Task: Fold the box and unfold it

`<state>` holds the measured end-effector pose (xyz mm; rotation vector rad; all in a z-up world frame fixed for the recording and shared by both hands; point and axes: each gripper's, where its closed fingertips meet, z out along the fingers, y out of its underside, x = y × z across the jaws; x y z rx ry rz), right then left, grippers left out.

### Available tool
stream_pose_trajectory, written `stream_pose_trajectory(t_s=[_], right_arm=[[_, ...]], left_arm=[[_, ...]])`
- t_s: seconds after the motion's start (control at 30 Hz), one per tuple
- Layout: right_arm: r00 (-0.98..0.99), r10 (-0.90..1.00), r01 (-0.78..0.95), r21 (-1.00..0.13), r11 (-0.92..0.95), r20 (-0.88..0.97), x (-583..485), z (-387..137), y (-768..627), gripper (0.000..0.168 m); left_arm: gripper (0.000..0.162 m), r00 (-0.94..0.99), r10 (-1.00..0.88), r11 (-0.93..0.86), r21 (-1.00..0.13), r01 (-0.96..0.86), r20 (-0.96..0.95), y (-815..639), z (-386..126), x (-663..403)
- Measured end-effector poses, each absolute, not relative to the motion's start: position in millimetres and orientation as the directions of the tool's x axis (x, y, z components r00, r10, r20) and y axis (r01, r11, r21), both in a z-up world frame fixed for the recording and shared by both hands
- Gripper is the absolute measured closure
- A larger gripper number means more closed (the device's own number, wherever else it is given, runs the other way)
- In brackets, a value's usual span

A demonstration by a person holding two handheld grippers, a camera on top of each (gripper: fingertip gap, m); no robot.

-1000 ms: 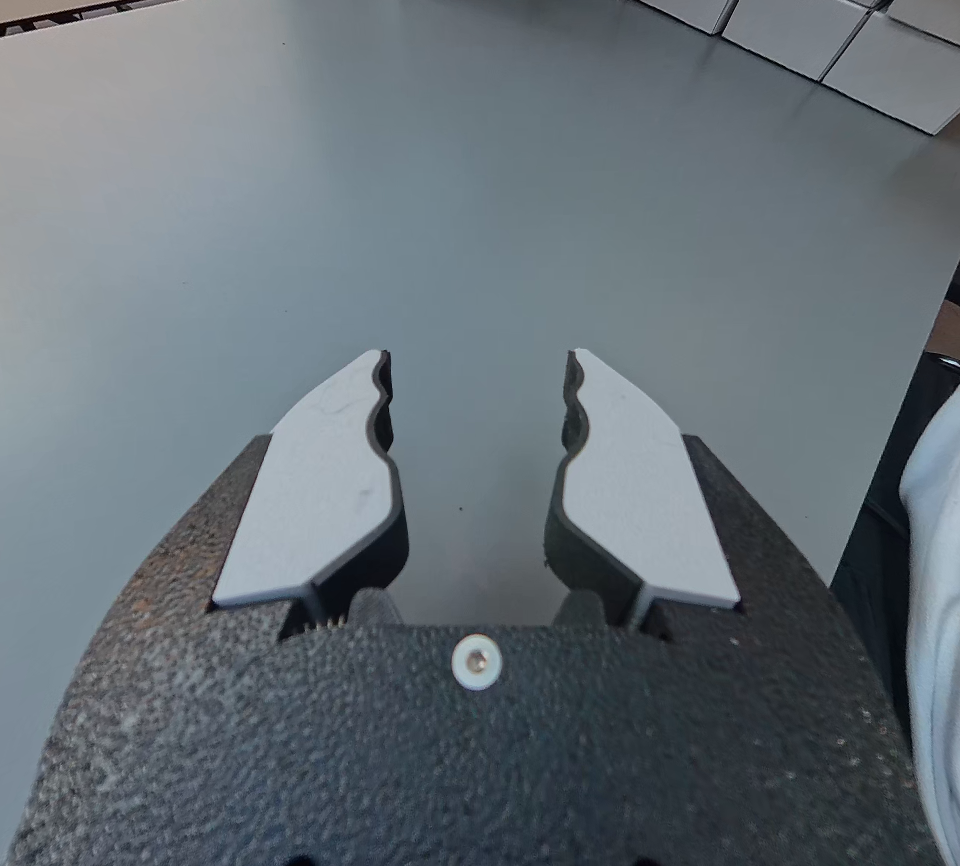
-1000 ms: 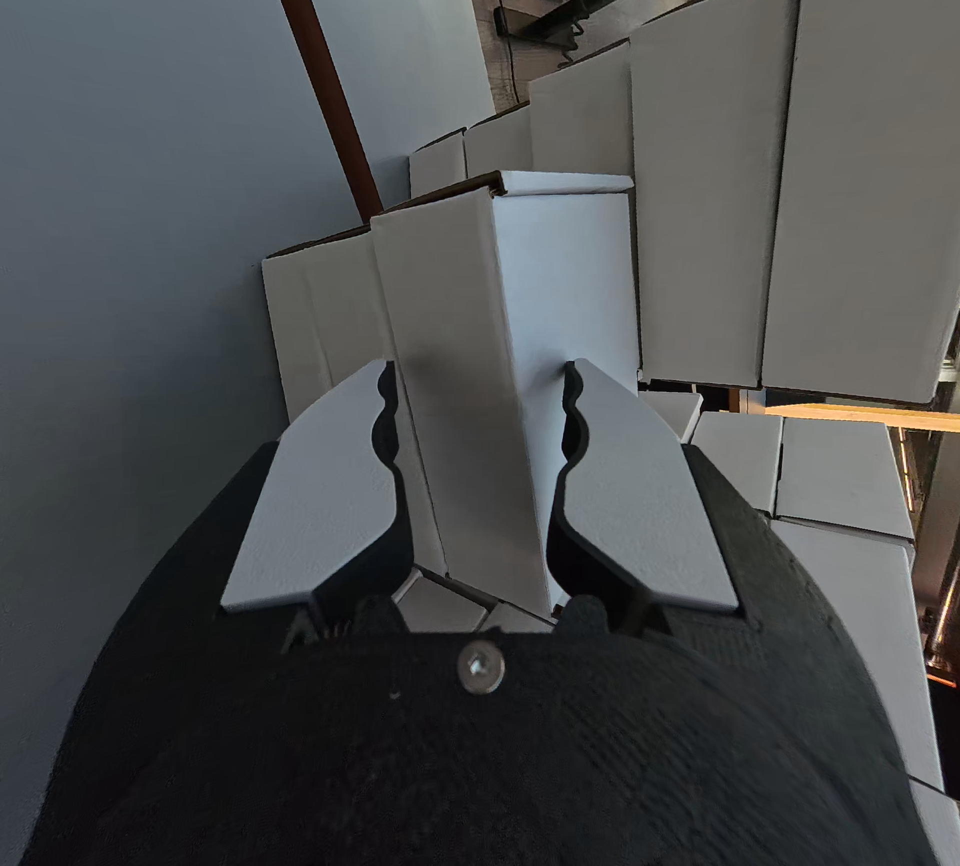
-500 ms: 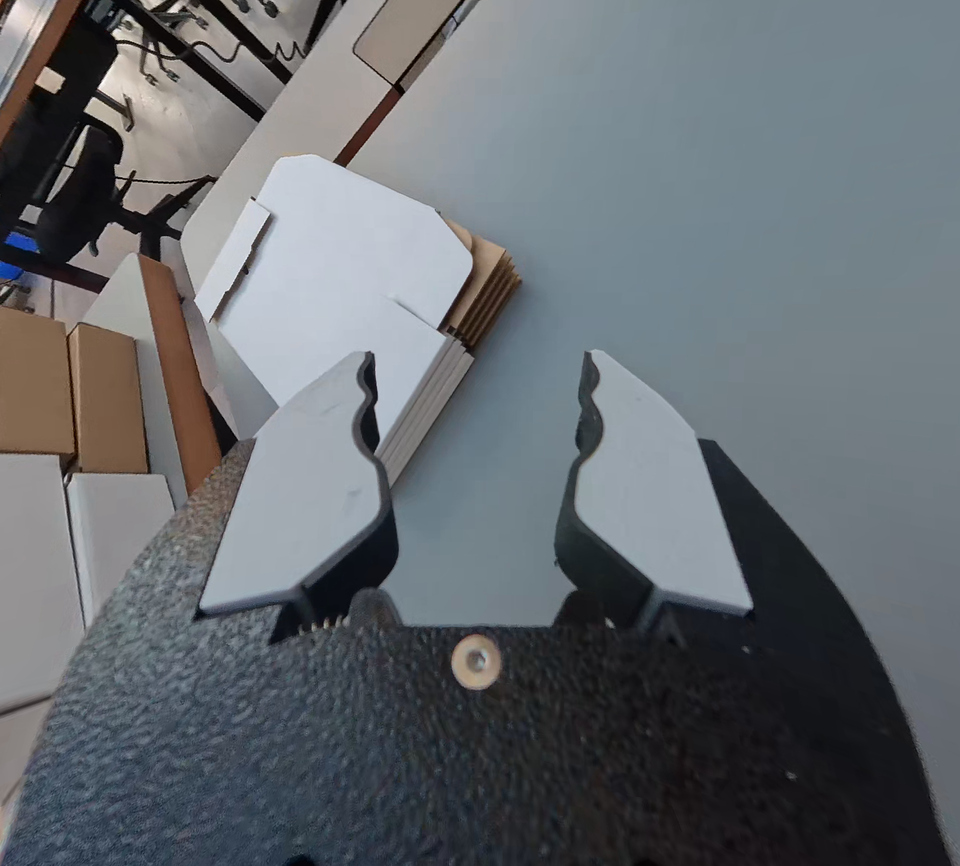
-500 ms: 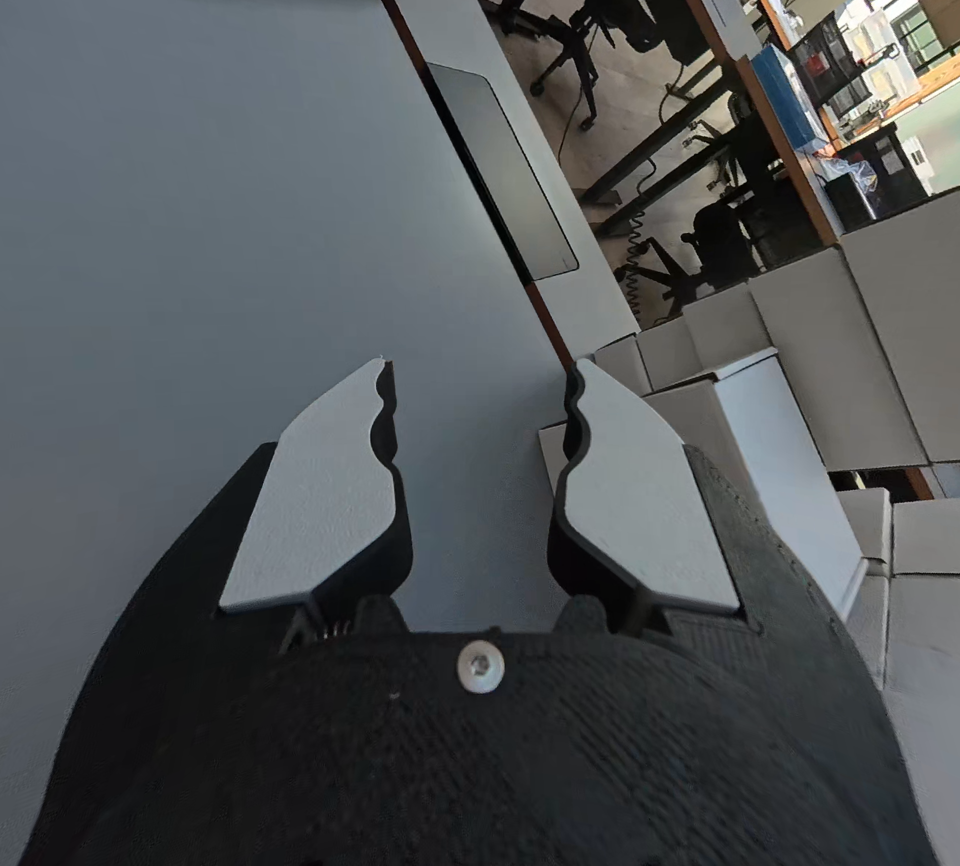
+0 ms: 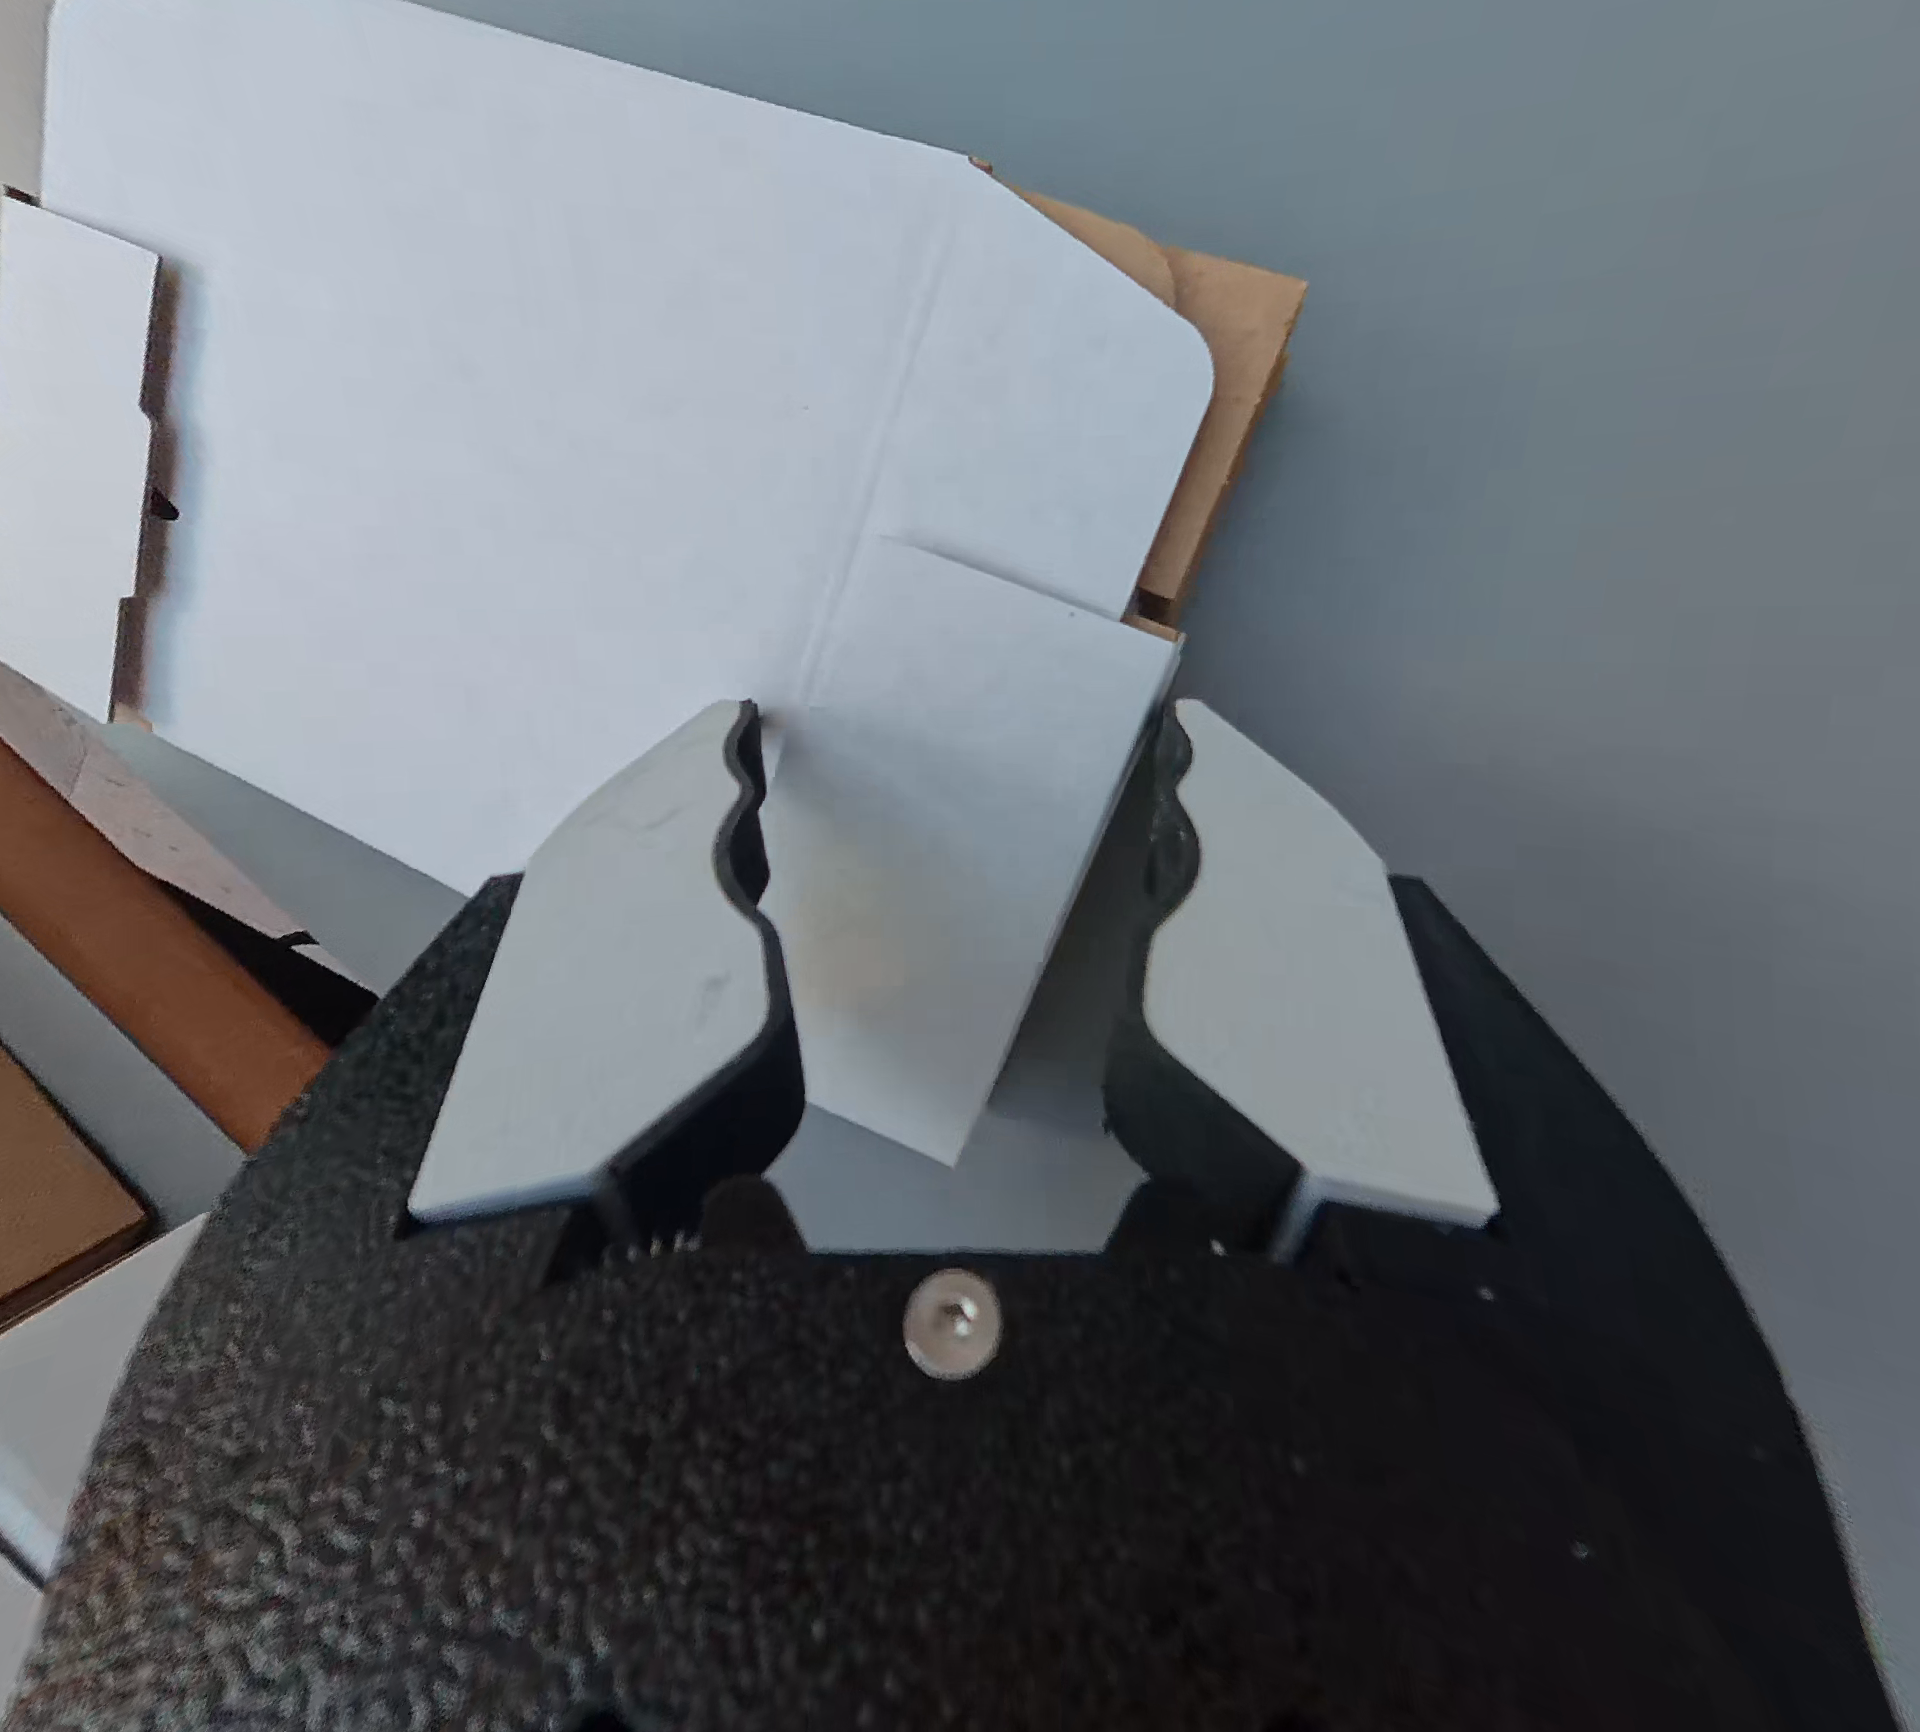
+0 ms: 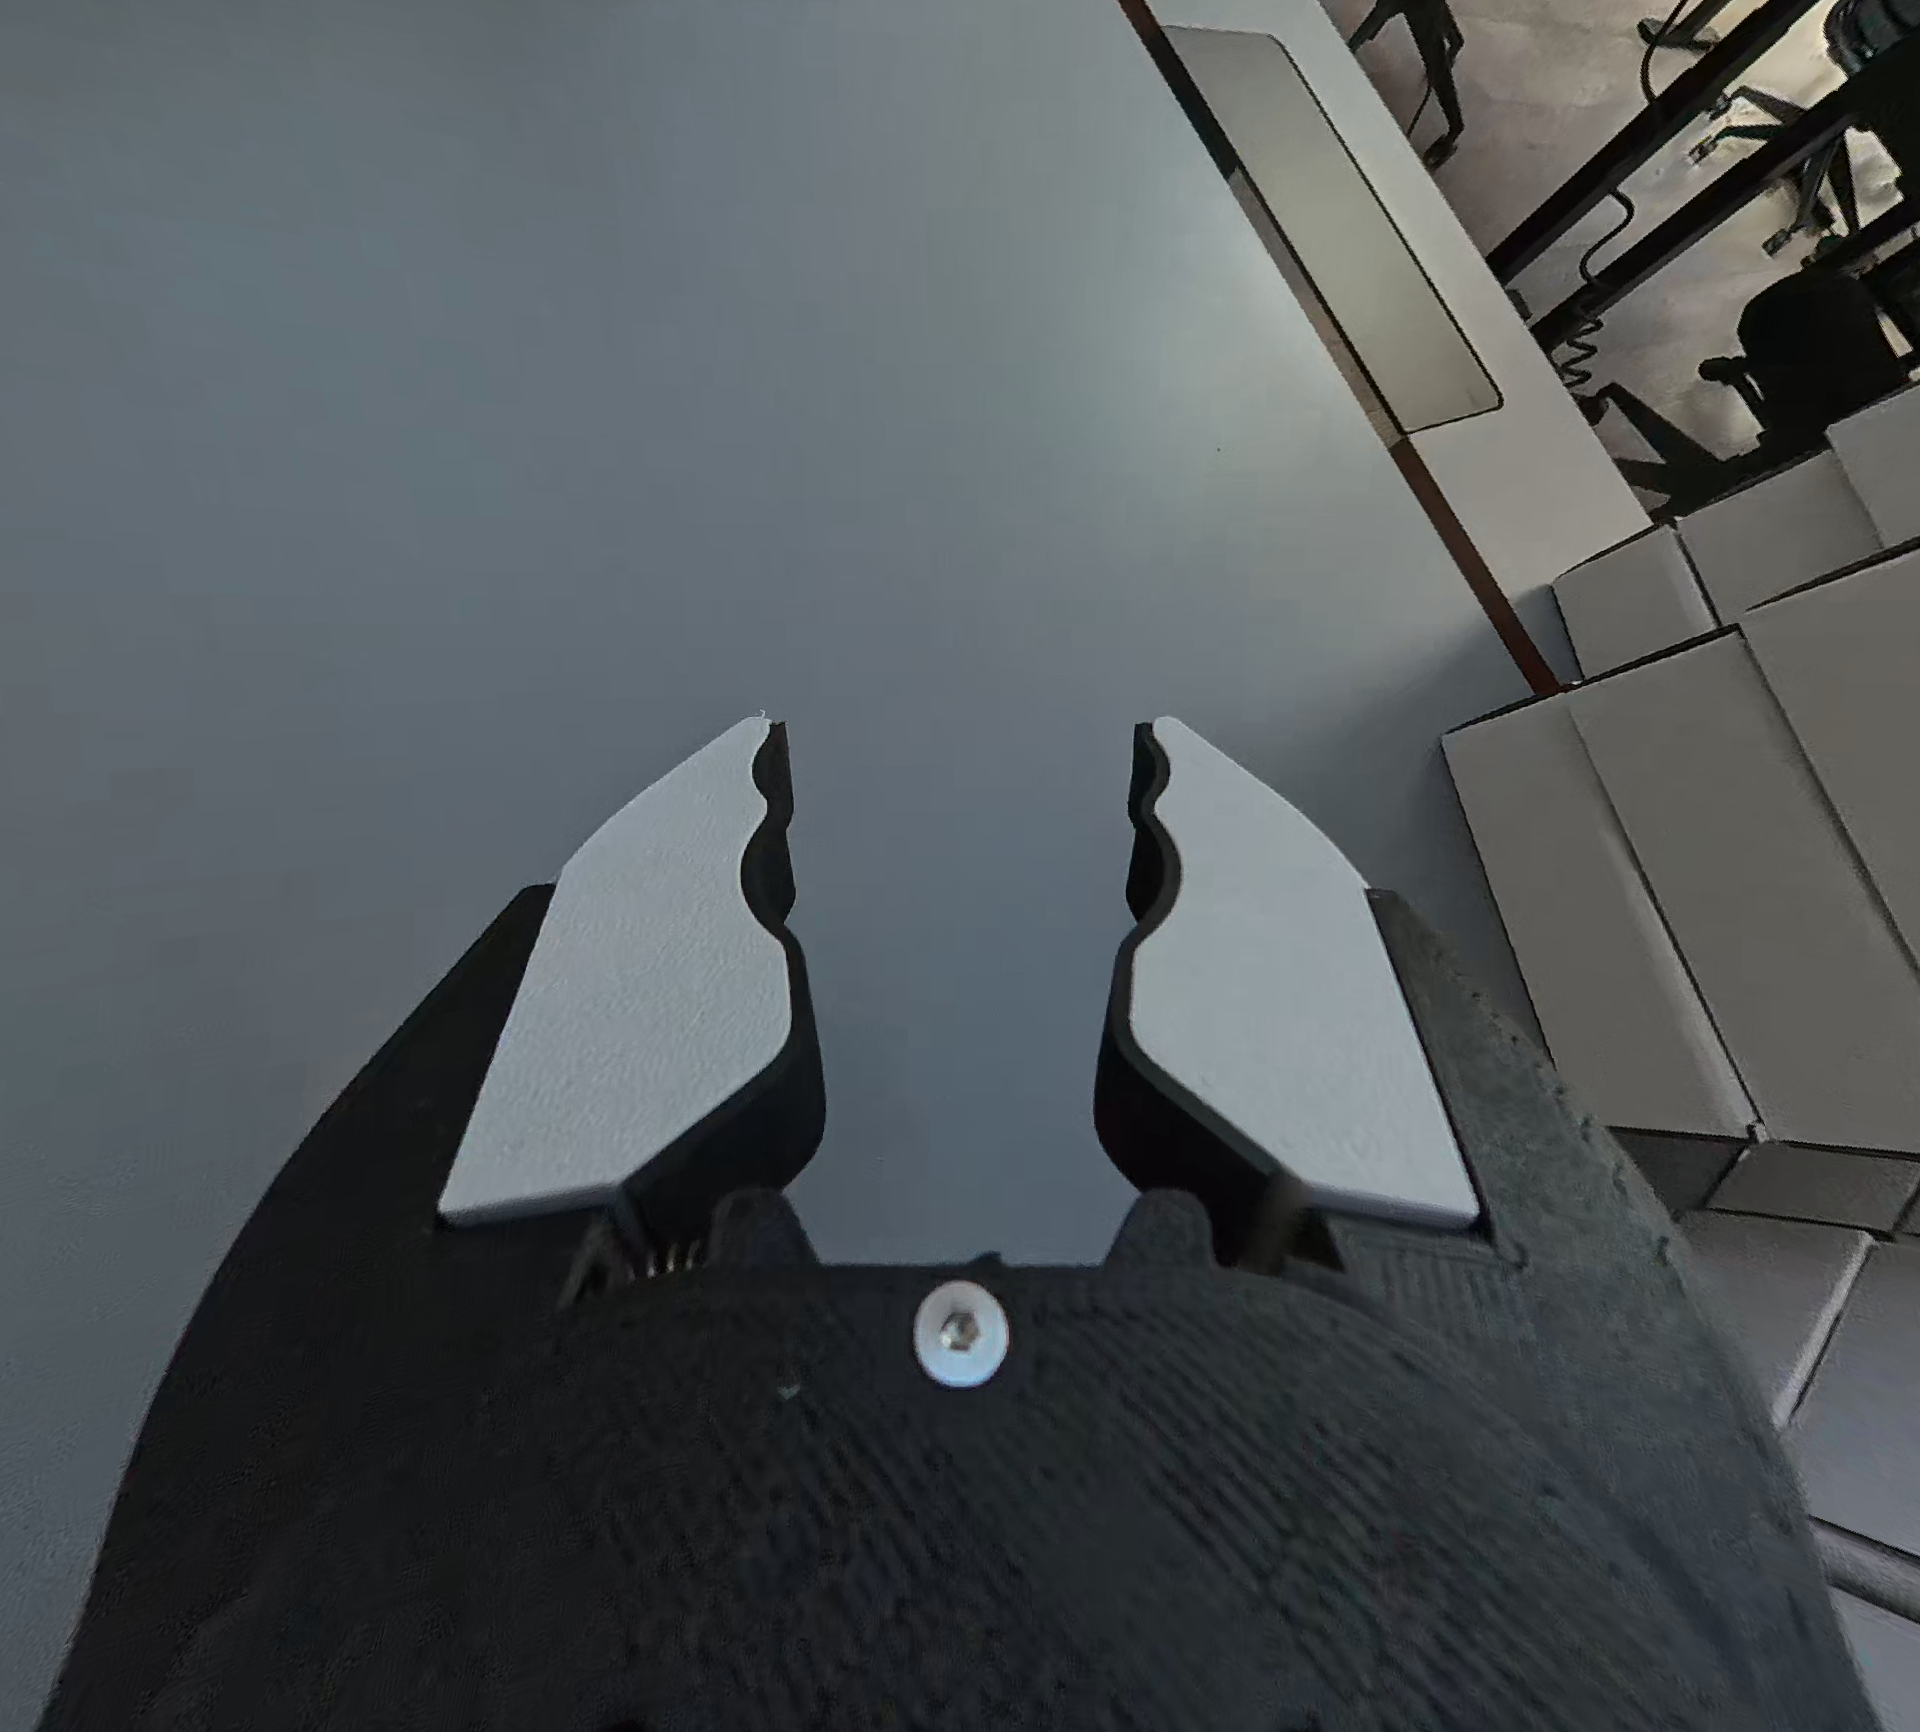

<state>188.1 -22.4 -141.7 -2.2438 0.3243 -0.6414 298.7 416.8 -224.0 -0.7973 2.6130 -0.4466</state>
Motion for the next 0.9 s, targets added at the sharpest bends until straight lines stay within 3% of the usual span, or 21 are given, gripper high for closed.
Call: stream_pose_trajectory(t_s=[0.17,0.33,0.5,0.53,0.63,0.9], right_arm=[[0.843,-0.449,-0.082,-0.753,-0.653,0.298,184,-152,-30,0.105],[0.833,-0.461,-0.084,-0.752,-0.654,0.308,177,-156,-34,0.106],[0.828,-0.48,-0.114,-0.749,-0.652,0.291,166,-165,-45,0.106],[0.827,-0.483,-0.119,-0.75,-0.651,0.288,164,-166,-46,0.106],[0.825,-0.488,-0.124,-0.753,-0.647,0.284,158,-166,-48,0.106],[0.817,-0.5,-0.119,-0.765,-0.633,0.287,148,-162,-50,0.107]], left_arm=[[0.101,-0.803,-0.461,0.885,-0.258,-0.386,-0.378,421,-224,276],[0.102,-0.658,-0.314,0.942,-0.14,-0.305,-0.684,423,-209,273],[0.132,-0.466,-0.144,0.976,-0.047,-0.214,-0.873,415,-209,262],[0.143,-0.452,-0.133,0.976,-0.038,-0.213,-0.882,415,-213,259],[0.151,-0.358,-0.123,0.973,-0.041,-0.228,-0.925,416,-210,256],[0.156,-0.048,-0.071,0.984,-0.062,-0.17,-0.996,389,-119,224]])
